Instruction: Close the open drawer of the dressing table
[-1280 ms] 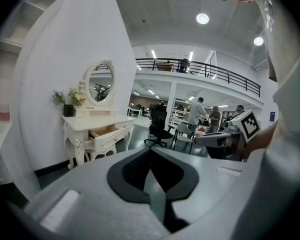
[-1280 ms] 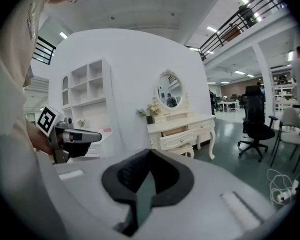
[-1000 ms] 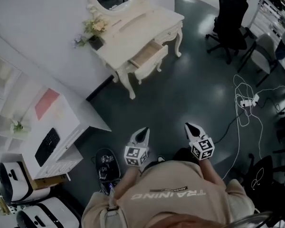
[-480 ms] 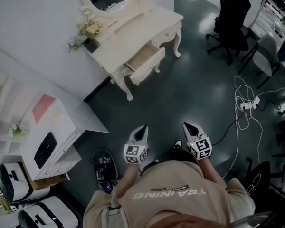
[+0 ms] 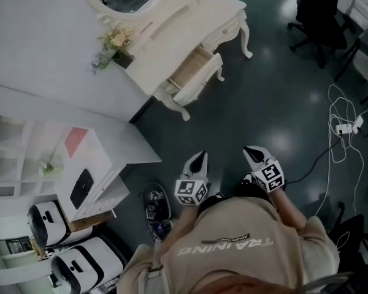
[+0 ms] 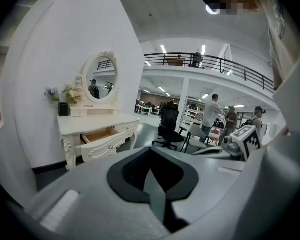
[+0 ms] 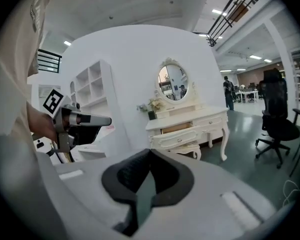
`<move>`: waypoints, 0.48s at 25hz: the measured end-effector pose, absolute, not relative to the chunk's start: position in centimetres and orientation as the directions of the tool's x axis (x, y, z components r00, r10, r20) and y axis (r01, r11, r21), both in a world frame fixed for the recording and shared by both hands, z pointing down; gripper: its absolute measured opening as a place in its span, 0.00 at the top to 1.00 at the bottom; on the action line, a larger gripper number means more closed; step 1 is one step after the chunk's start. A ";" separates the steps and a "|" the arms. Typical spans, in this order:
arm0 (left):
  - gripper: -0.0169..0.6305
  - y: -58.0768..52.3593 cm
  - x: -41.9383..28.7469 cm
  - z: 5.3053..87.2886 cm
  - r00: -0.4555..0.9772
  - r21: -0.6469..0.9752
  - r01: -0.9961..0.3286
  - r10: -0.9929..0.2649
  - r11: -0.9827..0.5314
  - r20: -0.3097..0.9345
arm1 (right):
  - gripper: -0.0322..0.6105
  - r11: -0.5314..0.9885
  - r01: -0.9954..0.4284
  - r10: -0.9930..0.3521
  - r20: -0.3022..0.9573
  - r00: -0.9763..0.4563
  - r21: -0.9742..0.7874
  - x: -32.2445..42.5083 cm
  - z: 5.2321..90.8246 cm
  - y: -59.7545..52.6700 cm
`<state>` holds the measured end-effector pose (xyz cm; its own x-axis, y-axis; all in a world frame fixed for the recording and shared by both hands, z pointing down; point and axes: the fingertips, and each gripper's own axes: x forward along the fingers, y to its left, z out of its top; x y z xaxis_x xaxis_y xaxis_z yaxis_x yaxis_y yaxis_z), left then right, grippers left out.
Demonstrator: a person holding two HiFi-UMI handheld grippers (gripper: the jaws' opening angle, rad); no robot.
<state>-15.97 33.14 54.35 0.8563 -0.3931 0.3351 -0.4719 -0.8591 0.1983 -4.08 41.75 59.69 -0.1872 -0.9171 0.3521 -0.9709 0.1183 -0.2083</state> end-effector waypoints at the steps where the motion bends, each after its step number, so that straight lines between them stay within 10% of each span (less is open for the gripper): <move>1: 0.96 33.3 -14.9 54.1 0.859 0.208 -0.470 -0.390 -0.858 0.332 | 0.94 0.122 -0.970 -0.916 0.353 -0.191 -0.209 -3.1 59.8 41.4; 12: 0.96 28.3 -12.3 56.5 0.852 0.220 -0.467 -0.369 -0.856 0.372 | 0.94 0.124 -0.968 -0.894 0.398 -0.205 -0.219 -0.3 62.3 37.5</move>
